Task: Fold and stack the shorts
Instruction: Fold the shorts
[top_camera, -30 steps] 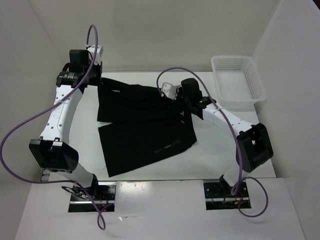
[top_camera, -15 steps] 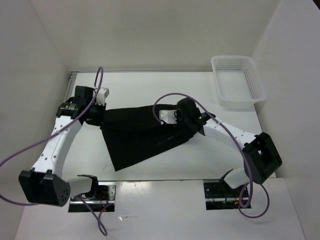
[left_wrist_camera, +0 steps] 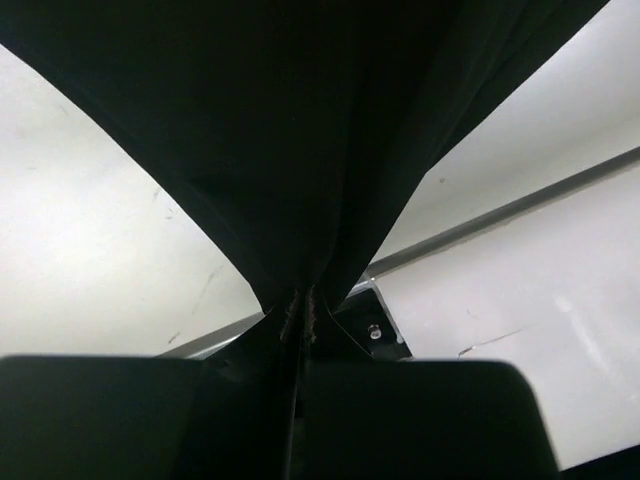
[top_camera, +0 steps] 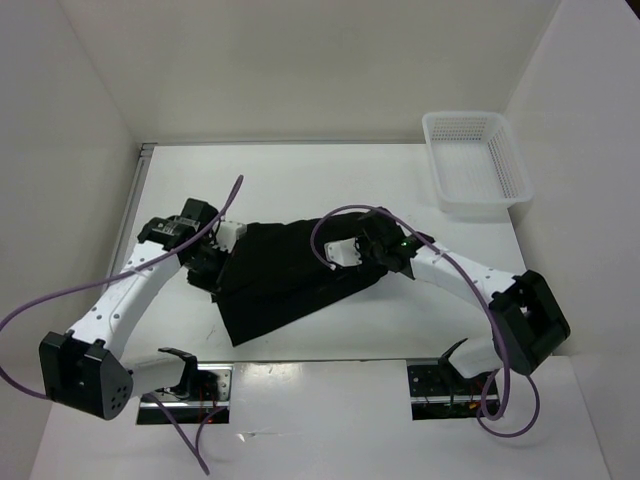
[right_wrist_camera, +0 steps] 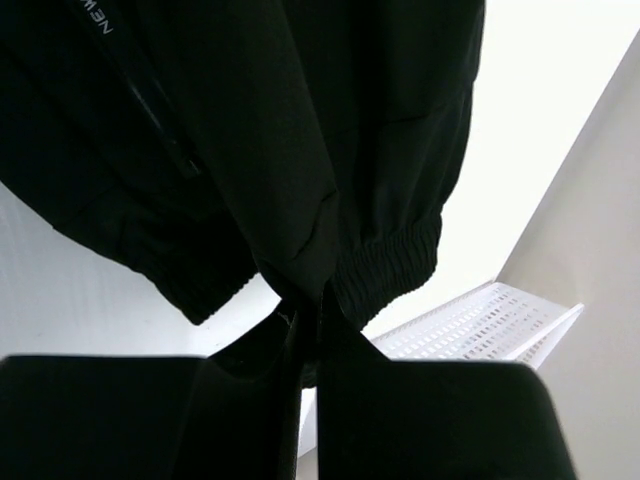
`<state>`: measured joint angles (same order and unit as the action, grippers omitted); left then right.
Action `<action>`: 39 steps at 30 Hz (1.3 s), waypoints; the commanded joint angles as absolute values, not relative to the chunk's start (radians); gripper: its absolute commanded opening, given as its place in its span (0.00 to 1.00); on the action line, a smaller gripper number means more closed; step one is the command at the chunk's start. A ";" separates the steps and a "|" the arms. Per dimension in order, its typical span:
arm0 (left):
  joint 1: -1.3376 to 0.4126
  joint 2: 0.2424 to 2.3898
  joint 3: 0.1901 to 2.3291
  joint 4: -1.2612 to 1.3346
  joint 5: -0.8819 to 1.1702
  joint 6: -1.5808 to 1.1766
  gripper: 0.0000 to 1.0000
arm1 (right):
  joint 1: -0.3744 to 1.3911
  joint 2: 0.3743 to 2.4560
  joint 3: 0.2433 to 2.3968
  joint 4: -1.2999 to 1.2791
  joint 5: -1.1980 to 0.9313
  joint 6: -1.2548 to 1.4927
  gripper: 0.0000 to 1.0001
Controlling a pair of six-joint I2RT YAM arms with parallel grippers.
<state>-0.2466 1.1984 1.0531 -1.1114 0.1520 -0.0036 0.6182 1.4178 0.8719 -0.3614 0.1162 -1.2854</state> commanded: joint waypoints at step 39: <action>-0.207 1.790 1.164 -0.786 0.154 0.000 0.40 | 0.594 1.819 1.202 -0.371 -0.083 -0.712 0.52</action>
